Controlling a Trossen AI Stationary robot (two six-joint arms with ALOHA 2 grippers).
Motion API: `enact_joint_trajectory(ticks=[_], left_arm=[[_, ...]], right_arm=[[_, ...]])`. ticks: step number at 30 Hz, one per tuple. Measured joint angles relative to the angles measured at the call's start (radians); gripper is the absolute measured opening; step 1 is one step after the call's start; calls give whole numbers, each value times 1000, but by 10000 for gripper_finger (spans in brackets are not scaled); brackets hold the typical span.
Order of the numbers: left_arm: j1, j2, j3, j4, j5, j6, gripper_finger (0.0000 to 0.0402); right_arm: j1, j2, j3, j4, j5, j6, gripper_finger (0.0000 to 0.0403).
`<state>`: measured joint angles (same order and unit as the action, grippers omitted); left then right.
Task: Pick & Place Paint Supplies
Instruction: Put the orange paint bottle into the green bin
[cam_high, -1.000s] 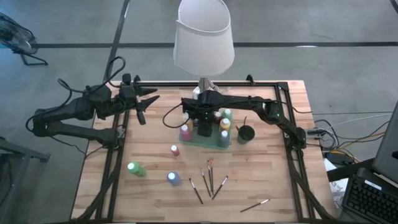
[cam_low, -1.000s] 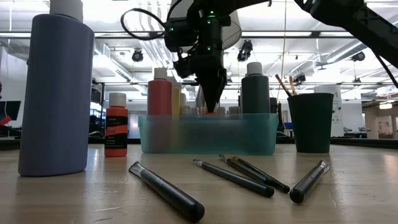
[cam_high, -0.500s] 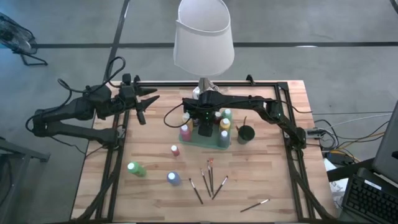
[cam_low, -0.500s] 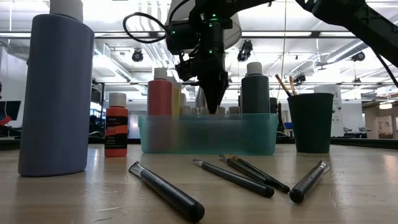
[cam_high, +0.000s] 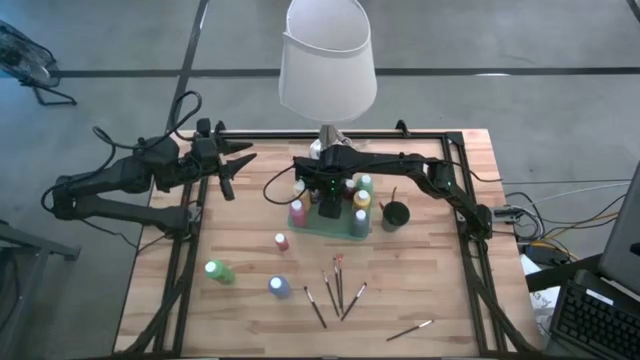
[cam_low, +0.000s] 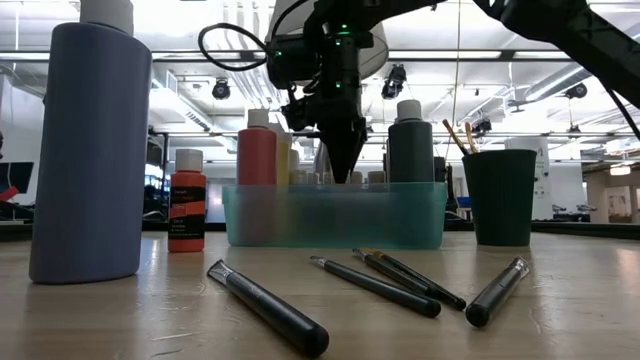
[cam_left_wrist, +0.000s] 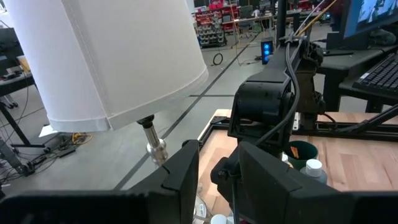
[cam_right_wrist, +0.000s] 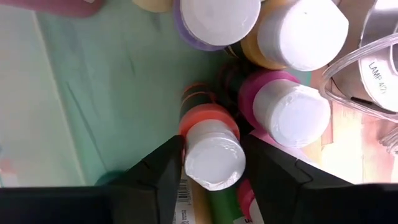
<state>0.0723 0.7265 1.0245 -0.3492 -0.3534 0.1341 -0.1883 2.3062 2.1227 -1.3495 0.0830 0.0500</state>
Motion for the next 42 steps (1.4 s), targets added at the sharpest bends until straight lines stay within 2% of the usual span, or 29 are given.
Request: enact_joint_trajectory(ticks=[22, 32, 42], left_arm=[[0, 0, 0, 0, 0, -3, 122], [0, 1, 0, 0, 0, -7, 122], [0, 2, 0, 1, 0, -11, 122]], right_arm=[[0, -53, -3, 18, 2, 29, 196], [39, -190, -2, 33, 33, 69, 157], [159, -308, 0, 77, 32, 98, 109]])
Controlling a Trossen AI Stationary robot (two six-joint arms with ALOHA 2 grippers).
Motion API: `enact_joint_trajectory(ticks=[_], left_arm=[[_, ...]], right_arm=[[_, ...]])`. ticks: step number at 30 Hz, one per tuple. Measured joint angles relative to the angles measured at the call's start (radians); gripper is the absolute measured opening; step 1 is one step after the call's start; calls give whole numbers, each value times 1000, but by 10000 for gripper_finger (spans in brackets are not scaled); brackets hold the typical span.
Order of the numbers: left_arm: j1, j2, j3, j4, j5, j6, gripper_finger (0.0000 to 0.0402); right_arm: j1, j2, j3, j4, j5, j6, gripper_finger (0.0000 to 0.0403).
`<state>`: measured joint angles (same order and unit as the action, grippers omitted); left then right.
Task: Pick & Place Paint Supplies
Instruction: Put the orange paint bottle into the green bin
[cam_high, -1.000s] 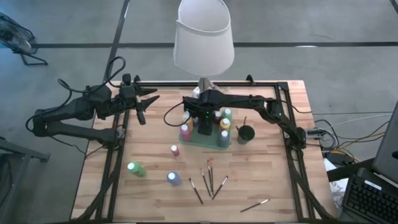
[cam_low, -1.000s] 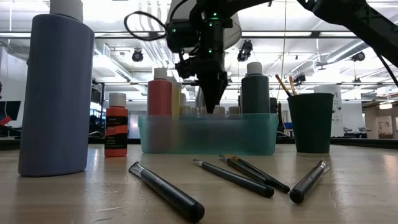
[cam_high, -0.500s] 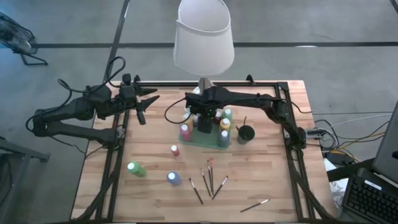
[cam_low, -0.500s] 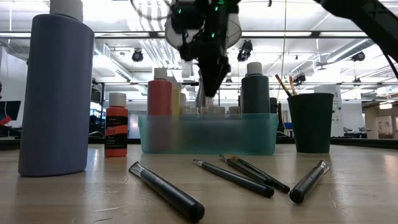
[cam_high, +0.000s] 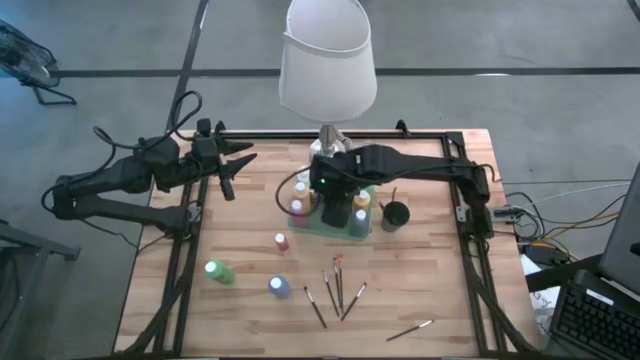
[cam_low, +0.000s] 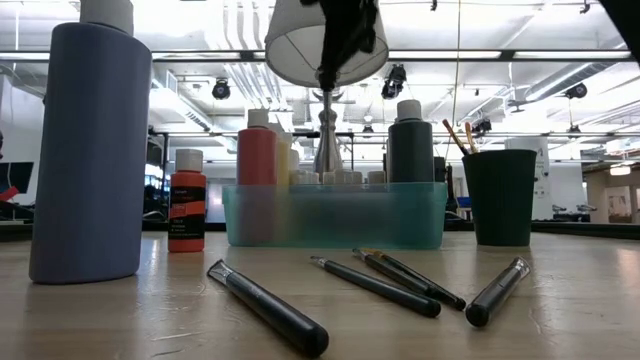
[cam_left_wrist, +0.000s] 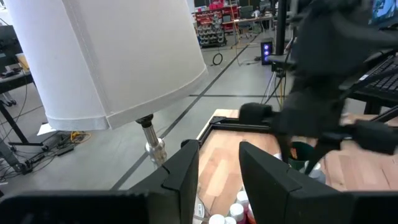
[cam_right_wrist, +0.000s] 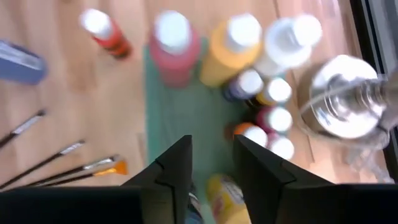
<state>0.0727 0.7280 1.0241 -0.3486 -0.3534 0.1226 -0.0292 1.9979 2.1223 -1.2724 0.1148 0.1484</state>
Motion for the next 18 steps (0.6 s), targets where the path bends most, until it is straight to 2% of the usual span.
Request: enact_joint_trajectory(ticks=[8, 18], left_arm=[[0, 1, 0, 0, 0, 0, 122], [0, 17, 0, -3, 0, 3, 122]], right_arm=[[99, -64, 0, 85, -2, -77, 70], [189, -209, 0, 32, -1, 33, 28]])
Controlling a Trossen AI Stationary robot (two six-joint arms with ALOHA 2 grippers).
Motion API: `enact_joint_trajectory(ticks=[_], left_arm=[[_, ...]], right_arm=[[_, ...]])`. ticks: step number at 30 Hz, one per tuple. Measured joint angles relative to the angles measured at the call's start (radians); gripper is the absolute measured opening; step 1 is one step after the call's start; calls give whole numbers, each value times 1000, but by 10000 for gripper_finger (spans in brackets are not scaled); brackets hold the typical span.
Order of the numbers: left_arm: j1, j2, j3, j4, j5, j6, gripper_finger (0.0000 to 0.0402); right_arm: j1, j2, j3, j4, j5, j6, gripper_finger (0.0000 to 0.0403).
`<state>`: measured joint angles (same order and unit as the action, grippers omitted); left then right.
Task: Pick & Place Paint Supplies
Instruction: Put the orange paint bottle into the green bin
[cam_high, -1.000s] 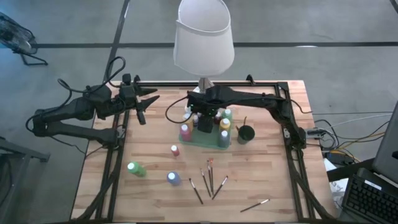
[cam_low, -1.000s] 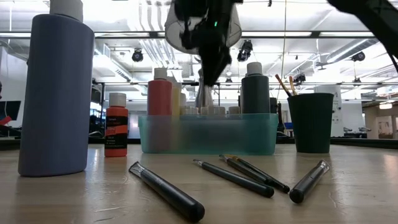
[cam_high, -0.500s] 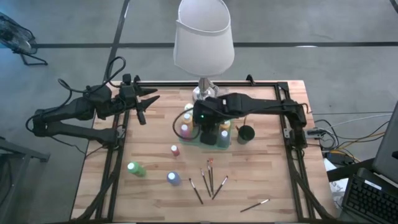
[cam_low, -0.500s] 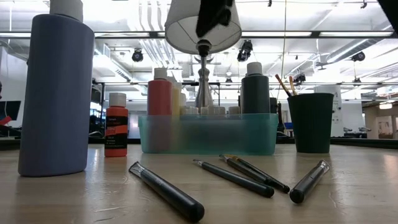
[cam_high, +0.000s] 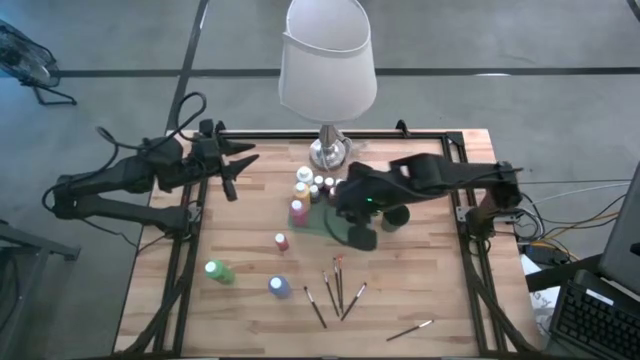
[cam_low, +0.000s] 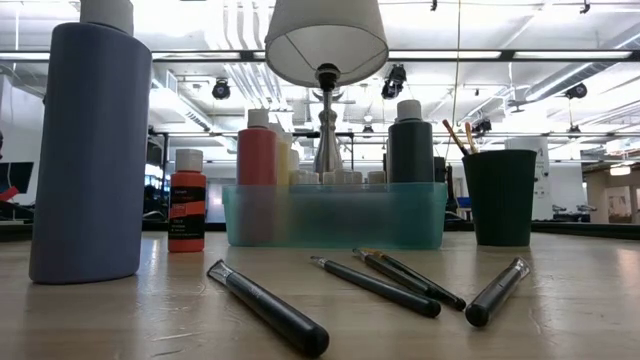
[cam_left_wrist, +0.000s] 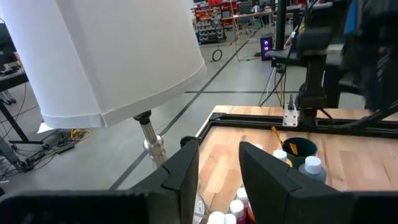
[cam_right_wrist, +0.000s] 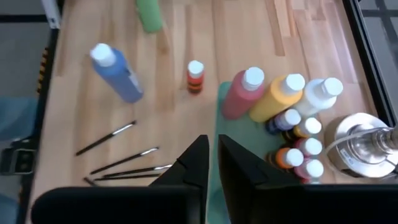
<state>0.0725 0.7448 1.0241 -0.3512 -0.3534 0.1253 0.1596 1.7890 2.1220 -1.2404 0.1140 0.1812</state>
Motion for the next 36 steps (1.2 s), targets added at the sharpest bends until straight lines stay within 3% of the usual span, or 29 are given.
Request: enact_joint_trajectory(ticks=[7, 14, 25, 29, 34, 36], left_arm=[[0, 21, 0, -1, 0, -4, 122], [0, 40, 0, -4, 48, -32, 122], [-3, 54, 7, -4, 160, -99, 122], [-9, 72, 47, -12, 238, -113, 134], [-28, 101, 132, -239, 266, -218, 179], [-36, 112, 162, -350, 326, -245, 194]], right_arm=[[75, -86, 0, -43, 7, 79, 9], [196, -121, 0, -133, 171, 183, 8], [383, -122, -2, -334, 372, 519, 8], [408, -131, -13, -331, 413, 531, 8], [408, -137, -23, -331, 413, 552, 8], [407, -140, -29, -331, 414, 553, 8]])
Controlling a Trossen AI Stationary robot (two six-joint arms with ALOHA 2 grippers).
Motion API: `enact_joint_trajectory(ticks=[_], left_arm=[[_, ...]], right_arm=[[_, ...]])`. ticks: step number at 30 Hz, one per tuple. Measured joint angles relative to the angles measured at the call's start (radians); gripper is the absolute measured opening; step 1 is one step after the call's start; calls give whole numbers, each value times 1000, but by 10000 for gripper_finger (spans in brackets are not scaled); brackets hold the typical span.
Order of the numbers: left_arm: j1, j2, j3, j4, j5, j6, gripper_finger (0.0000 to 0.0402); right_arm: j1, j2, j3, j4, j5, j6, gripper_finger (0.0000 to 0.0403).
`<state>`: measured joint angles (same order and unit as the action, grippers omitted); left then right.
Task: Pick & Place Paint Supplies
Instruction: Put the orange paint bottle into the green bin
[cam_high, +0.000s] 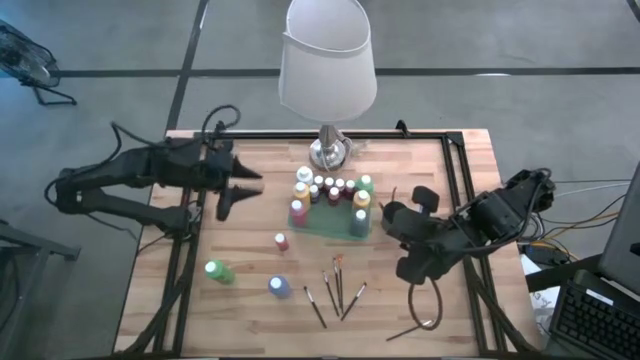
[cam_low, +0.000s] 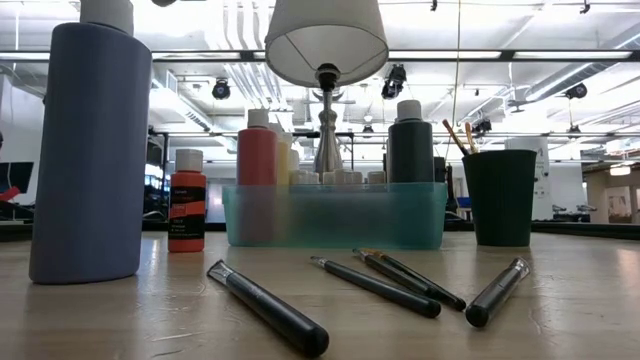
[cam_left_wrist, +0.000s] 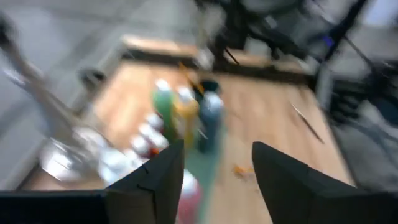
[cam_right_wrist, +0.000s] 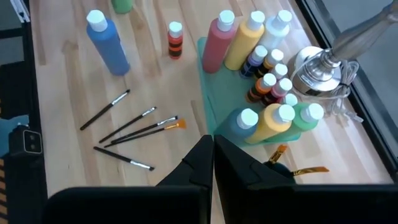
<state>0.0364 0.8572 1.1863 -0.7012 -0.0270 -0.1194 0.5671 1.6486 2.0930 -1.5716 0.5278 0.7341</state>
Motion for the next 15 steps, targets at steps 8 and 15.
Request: enact_joint_trajectory(ticks=[8, 15], left_arm=[[-99, 50, 0, -89, 64, -129, 176], [-220, 133, -1, -118, 23, -213, 146]], right_arm=[[-2, -30, -45, 1, 29, 0, 8], [-2, -63, -72, 1, 56, 23, 8]])
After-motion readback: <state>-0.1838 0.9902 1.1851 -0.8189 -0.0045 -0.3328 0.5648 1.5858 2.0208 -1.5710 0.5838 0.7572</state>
